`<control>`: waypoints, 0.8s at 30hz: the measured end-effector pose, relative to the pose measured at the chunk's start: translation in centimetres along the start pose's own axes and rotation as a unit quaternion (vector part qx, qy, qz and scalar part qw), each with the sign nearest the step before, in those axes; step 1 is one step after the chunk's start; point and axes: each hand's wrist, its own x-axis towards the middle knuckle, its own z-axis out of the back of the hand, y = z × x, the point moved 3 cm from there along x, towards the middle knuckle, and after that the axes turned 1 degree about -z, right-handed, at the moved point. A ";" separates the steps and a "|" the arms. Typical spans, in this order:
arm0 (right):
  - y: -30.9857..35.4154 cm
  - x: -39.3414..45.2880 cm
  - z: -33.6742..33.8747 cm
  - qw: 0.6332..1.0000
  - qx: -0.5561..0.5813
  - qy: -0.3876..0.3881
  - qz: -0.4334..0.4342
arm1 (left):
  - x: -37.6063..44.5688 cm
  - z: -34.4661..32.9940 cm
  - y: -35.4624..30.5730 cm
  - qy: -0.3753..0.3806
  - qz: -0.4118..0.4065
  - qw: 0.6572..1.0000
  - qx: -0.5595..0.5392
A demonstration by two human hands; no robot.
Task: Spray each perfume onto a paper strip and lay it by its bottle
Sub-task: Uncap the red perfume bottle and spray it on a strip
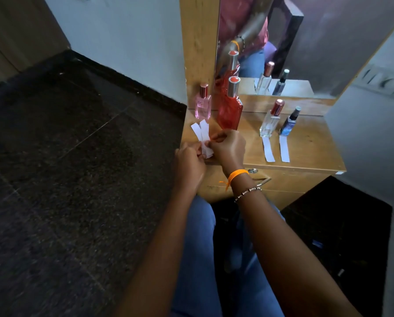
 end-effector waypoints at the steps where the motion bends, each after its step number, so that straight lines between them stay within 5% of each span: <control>1: -0.1 0.1 0.1 1.000 0.001 -0.001 -0.001 | 0.0 0.1 0.0 0.002 0.000 1.000 -0.001; 9: -0.7 -0.3 1.8 0.998 0.057 0.006 -0.004 | 0.0 0.3 0.0 0.007 0.009 1.000 -0.007; 15: -2.5 -1.4 4.5 0.993 0.119 0.016 0.003 | -1.1 1.3 -2.4 -0.071 0.031 0.993 -0.091; 20: -3.8 -2.4 5.9 0.991 0.120 0.058 0.012 | -1.6 -0.8 -4.4 0.054 0.039 0.980 -0.186; 24: -3.8 -2.3 7.1 0.996 0.084 0.029 0.023 | -1.5 -1.3 -4.8 0.056 0.057 0.975 -0.208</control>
